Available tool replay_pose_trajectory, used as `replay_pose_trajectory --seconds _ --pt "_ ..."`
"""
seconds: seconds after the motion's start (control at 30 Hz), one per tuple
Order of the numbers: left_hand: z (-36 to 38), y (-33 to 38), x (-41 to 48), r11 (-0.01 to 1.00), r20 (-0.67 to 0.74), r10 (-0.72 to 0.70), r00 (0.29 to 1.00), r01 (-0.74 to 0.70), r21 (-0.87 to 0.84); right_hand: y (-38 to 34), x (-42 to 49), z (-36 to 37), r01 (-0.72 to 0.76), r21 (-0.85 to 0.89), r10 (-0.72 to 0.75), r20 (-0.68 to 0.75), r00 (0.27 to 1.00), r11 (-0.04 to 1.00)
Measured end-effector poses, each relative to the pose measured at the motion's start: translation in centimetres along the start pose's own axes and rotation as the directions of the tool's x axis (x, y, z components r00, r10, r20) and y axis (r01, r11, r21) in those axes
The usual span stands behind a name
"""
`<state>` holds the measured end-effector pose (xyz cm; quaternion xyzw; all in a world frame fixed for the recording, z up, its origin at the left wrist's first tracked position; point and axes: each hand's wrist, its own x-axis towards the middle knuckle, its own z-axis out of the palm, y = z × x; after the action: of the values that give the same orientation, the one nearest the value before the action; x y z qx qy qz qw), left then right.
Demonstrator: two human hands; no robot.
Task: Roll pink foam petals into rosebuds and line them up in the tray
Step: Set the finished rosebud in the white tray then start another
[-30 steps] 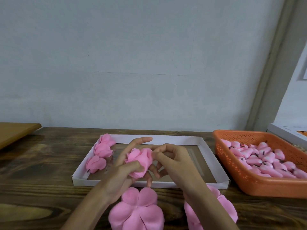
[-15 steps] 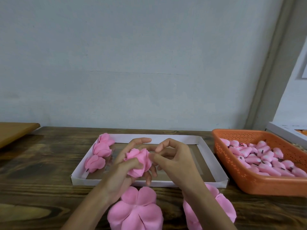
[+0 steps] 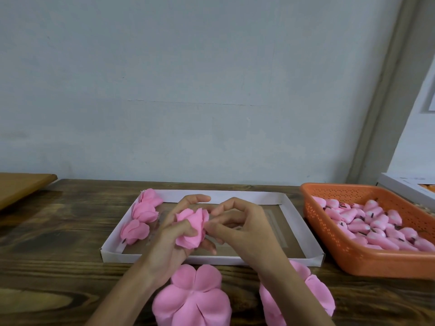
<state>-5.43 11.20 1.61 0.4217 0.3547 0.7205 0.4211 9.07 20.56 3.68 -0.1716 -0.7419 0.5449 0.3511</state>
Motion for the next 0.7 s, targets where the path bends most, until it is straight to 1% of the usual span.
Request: replay_pose_trajectory --seconds 0.2,0.33,0.47,0.57,0.7 --pt "0.11 -0.02 -0.28 0.990 0.111 -0.016 0.994 0.031 -0.134 0.01 -0.07 -0.06 -0.034 0.006 0.034 -0.049 0.998 0.999" --pt "0.06 0.12 -0.41 0.981 0.155 -0.021 0.988 0.050 -0.187 -0.19 -0.05 -0.19 -0.032 0.023 0.033 -0.058 0.998 0.999" --pt "0.17 0.13 -0.47 0.984 0.127 -0.012 0.992 0.034 -0.174 -0.38 0.05 -0.33 -0.016 0.062 0.016 -0.009 1.000 0.998" --pt "0.24 0.25 -0.60 0.993 0.099 -0.011 0.995 0.023 -0.119 -0.45 0.11 -0.26 0.009 0.031 -0.010 0.020 1.000 0.999" --pt "0.20 0.45 -0.66 0.991 0.104 -0.024 0.994 0.038 -0.128 -0.44 0.02 -0.18 0.030 0.017 -0.031 0.025 0.999 0.999"
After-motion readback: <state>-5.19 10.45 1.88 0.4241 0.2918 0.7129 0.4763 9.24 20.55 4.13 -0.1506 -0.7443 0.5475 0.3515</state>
